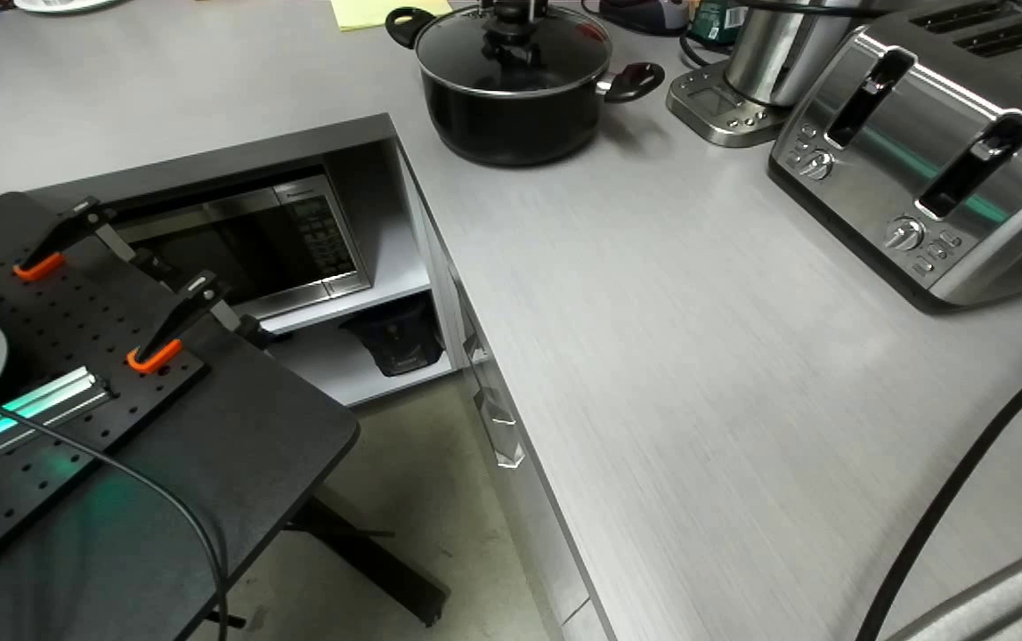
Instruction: Remove the glass lid from the black pot.
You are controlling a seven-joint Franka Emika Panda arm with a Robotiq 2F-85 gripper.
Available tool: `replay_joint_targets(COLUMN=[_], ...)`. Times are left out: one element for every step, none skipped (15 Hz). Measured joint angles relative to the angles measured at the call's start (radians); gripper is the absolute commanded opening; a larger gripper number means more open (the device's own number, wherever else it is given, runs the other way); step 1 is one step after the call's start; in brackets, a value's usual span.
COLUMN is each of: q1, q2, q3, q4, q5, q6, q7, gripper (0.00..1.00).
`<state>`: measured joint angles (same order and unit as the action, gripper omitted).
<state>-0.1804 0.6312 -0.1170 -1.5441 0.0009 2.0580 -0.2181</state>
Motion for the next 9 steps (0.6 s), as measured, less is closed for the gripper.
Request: replay_joint_targets(q1=[0.000,0.000,0.000,0.000,0.000,0.000,0.000,0.000,0.000], q2=[0.000,0.000,0.000,0.000,0.000,0.000,0.000,0.000,0.000], q3=[0.000,0.000,0.000,0.000,0.000,0.000,0.000,0.000,0.000], q4=[0.000,0.000,0.000,0.001,0.001,0.001,0.001,0.001,0.001], q5=[-0.001,-0.001,-0.001,-0.002,-0.002,-0.002,-0.002,-0.002,-0.002], q6=[0.000,0.000,0.000,-0.001,-0.002,-0.002,-0.002,-0.002,-0.002], q7=[0.000,0.000,0.000,0.000,0.000,0.000,0.000,0.000,0.000], gripper=[0.36,0.29,0.25,0.25,0.25,0.25,0.25,0.25,0.25])
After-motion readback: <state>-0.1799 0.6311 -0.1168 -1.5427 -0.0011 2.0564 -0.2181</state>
